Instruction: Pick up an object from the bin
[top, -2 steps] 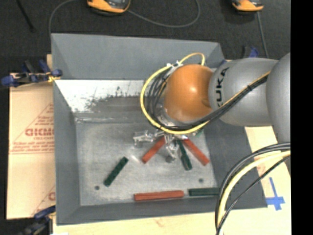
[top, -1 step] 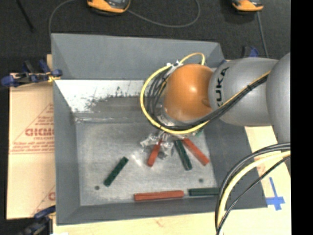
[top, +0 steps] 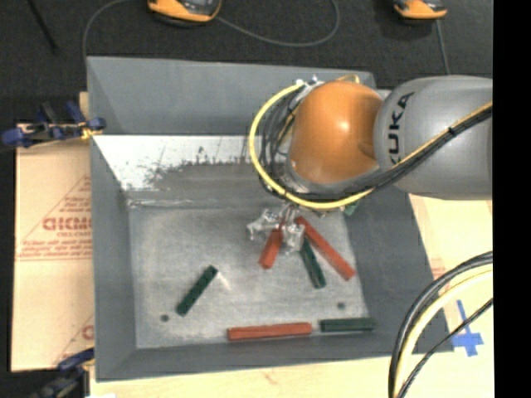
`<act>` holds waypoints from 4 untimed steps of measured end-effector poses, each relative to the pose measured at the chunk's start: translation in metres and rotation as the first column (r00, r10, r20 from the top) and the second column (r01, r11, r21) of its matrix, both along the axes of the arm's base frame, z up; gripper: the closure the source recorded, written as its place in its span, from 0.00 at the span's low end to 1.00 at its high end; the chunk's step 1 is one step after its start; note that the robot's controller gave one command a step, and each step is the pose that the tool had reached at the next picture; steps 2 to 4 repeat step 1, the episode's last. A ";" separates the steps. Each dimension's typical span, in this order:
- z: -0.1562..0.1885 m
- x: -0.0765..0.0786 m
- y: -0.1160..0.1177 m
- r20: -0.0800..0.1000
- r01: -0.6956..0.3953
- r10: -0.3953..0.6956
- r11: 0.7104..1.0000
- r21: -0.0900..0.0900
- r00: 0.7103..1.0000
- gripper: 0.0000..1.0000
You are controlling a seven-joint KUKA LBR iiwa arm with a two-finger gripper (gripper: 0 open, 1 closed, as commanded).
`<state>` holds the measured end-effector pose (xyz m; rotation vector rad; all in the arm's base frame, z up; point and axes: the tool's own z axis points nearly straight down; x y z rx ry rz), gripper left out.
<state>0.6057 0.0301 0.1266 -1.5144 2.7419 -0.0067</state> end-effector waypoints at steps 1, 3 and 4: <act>0.039 0.002 -0.001 -0.001 0.006 -0.006 1.000 0.000 1.000 1.00; 0.039 0.002 -0.001 -0.001 0.006 -0.006 1.000 0.000 1.000 1.00; 0.039 0.002 -0.001 -0.001 0.006 -0.006 1.000 0.000 1.000 1.00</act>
Offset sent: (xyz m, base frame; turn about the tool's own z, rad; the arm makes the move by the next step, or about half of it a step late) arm 0.0002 -0.0001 0.0355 0.0000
